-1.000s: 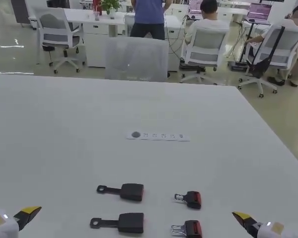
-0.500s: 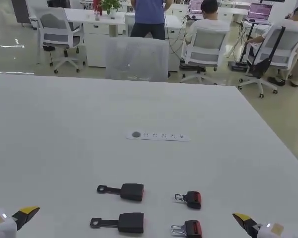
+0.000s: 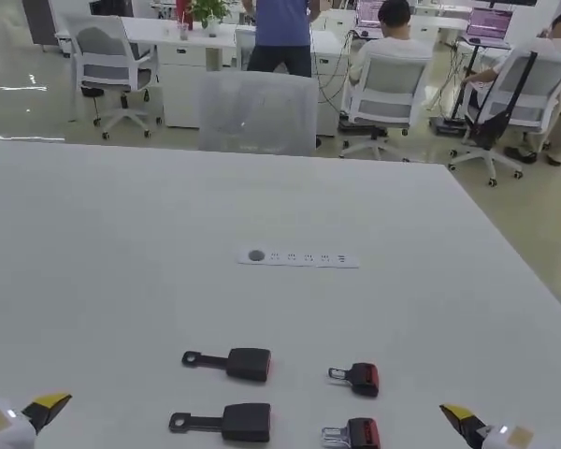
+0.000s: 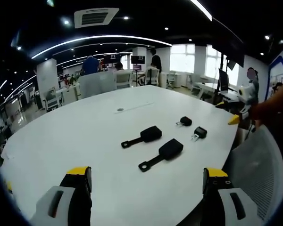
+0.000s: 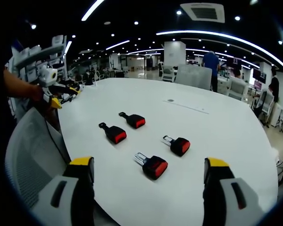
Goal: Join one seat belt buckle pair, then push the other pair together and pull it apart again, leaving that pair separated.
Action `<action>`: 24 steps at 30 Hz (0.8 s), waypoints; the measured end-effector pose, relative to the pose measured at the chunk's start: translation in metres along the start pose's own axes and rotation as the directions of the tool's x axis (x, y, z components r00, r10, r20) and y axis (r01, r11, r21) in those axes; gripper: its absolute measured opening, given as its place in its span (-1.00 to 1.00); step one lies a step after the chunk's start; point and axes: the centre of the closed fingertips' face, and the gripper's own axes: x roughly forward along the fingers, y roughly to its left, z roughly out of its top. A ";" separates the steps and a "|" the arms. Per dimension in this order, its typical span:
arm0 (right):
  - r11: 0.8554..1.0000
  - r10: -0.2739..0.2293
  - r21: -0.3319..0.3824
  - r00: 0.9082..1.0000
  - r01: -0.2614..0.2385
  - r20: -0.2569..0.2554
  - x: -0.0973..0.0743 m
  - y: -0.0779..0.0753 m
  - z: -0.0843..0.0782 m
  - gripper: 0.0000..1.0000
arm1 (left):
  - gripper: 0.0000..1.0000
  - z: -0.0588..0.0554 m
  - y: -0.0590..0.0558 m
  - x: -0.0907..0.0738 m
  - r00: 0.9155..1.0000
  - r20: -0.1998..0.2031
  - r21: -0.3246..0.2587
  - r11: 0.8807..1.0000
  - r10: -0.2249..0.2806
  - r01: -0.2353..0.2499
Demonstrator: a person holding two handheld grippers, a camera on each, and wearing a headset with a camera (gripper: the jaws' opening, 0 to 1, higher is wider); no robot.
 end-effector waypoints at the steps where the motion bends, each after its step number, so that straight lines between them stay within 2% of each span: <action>1: 1.000 -0.027 0.001 1.000 0.027 0.007 0.000 -0.003 0.001 0.96 | 1.00 0.001 0.001 0.000 1.000 0.009 -0.010 1.000 0.007 -0.007; 3: 0.997 -0.083 0.005 0.996 0.083 0.029 0.000 -0.009 0.005 0.97 | 1.00 0.003 0.003 0.001 1.000 0.018 -0.016 1.000 0.011 -0.011; 4: 0.997 -0.074 0.016 0.997 0.074 0.030 0.001 -0.006 0.005 0.98 | 1.00 0.002 0.002 0.002 1.000 0.017 -0.017 1.000 0.011 -0.011; 6: 0.996 -0.093 0.006 0.995 0.093 0.028 0.004 -0.005 0.005 0.98 | 1.00 0.001 0.002 0.004 1.000 0.013 -0.015 1.000 0.011 -0.010; 14: 0.996 -0.092 0.022 0.995 0.092 0.036 0.010 0.001 0.008 0.98 | 1.00 0.001 0.001 0.007 1.000 0.018 -0.019 1.000 0.003 -0.003; 24: 0.996 -0.087 0.010 0.995 0.087 0.049 0.003 -0.006 0.016 0.97 | 1.00 0.002 0.010 0.005 1.000 0.024 -0.024 1.000 -0.005 0.006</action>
